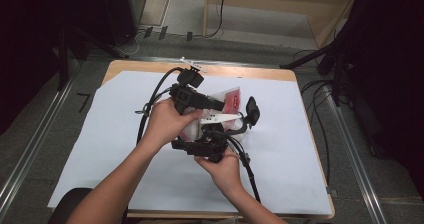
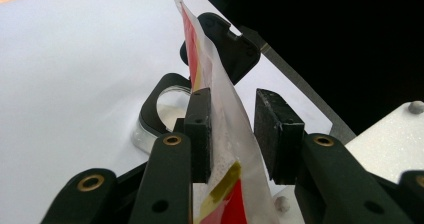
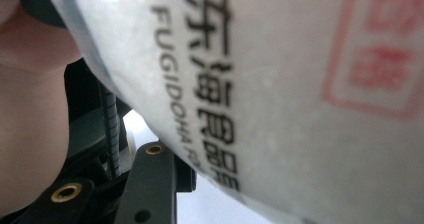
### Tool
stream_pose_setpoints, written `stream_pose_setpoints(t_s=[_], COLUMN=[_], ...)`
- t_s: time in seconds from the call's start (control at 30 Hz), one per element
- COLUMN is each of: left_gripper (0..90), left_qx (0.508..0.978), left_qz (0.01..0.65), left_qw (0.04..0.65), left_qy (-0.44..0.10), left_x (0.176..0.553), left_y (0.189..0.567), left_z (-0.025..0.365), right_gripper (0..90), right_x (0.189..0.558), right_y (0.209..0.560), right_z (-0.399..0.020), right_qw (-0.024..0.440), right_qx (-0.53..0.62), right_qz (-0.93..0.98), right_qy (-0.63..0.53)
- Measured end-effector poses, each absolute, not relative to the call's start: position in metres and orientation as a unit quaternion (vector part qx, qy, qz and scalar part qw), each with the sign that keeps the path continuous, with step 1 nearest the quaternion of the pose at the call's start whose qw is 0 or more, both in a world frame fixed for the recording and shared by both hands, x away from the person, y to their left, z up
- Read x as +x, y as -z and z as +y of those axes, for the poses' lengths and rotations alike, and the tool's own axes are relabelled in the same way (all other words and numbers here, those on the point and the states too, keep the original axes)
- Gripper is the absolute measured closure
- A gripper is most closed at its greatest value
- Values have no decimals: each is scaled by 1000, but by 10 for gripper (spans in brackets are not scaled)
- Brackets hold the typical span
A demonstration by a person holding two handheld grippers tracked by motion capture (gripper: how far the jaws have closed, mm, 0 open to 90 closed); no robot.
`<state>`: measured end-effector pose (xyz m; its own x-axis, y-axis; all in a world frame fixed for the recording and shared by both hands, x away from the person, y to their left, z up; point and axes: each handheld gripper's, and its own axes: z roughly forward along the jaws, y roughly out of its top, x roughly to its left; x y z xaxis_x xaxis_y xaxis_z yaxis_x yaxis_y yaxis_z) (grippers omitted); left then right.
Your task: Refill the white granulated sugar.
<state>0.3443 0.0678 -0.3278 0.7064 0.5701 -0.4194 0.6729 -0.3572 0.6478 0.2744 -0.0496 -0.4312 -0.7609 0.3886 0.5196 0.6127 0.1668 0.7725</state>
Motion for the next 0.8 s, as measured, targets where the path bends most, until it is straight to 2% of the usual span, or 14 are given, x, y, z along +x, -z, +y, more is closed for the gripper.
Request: stream_pose_setpoints(t_s=[0.8], left_gripper=[682], left_qx=[821], left_qz=[382], left_qw=[422], left_qy=[55], left_x=[342], left_y=[324], left_z=[68], right_gripper=[615], right_x=[274], right_y=[428], right_z=[-49], right_qw=[102], right_qx=[-327], right_qz=[-756], right_qy=[557])
